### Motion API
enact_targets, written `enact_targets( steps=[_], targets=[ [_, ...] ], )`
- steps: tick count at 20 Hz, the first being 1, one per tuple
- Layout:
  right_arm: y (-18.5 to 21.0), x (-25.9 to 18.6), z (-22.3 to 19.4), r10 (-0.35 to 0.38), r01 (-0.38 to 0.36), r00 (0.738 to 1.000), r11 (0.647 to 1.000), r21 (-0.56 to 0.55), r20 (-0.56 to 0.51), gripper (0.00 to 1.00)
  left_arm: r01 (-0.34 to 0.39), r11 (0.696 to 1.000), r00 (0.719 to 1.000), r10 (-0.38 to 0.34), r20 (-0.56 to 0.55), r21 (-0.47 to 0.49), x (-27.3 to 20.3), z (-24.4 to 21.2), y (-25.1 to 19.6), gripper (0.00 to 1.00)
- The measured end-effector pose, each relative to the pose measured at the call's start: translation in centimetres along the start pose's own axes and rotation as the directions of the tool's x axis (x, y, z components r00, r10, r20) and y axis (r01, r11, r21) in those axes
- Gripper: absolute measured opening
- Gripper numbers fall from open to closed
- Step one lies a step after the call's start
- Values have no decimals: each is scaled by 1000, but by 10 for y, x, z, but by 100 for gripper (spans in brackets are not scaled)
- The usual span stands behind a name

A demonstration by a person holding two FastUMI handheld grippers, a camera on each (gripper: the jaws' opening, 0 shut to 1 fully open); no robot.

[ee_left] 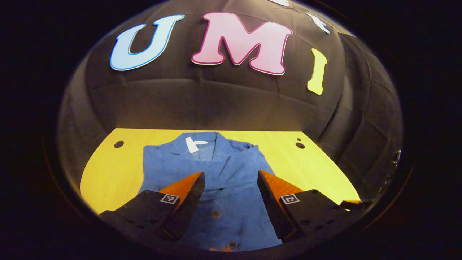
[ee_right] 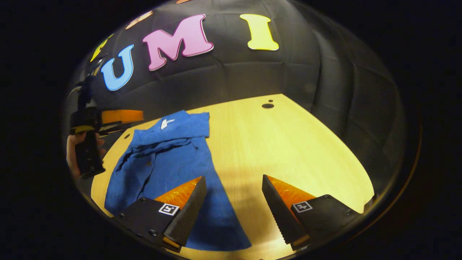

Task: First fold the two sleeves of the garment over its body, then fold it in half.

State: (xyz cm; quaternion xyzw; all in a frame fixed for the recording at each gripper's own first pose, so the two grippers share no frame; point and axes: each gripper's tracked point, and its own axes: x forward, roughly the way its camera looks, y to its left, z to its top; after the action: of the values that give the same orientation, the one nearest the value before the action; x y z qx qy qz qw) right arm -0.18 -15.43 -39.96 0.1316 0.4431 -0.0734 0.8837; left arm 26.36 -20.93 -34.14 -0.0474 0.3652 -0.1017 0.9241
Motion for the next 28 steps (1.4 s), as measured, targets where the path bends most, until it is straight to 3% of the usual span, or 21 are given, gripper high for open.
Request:
enact_targets(
  steps=[4,7,10,13,16,18,19,23,24,25,26,28],
  targets=[
    [14,-13,-42,-8,6,993,1000,-14,-116,98,-167,985,976,170,-139,33,-75,-98,82,85],
    [3,-23,-55,-72,59,987,994,-92,-143,98,-199,980,961,194,-195,-5,-123,-148,115,85],
    [-3,-24,-72,-97,82,975,993,-80,-200,98,-273,962,922,266,-282,13,-155,-195,148,85],
    [-6,-34,-88,-124,110,965,991,-75,-231,98,-194,978,930,158,-331,-79,-174,-225,133,84],
    [2,-36,-113,-142,102,943,984,-147,-299,99,-205,976,907,160,-390,-75,-177,-254,139,85],
    [1,-35,-107,-157,113,949,979,-170,-274,99,-199,976,894,143,-425,-90,-176,-265,139,88],
    [2,-37,-110,-155,113,944,981,-157,-291,99,-193,976,885,127,-448,-104,-175,-271,135,85],
    [3,-37,-109,-163,127,946,982,-142,-282,100,-184,983,867,159,-472,-7,-170,-269,136,83],
    [4,-37,-110,-162,128,946,982,-136,-281,99,-183,983,863,155,-480,-13,-167,-268,133,83],
    [5,-36,-109,-166,134,946,982,-132,-279,92,-188,982,859,155,-489,-20,-165,-266,133,83],
    [4,-36,-109,-176,147,944,982,-122,-279,98,-198,980,854,159,-496,-27,-163,-263,133,82],
    [7,-35,-110,-188,163,942,980,-110,-277,93,-236,970,855,175,-489,-66,-163,-256,132,79]
  ],
)
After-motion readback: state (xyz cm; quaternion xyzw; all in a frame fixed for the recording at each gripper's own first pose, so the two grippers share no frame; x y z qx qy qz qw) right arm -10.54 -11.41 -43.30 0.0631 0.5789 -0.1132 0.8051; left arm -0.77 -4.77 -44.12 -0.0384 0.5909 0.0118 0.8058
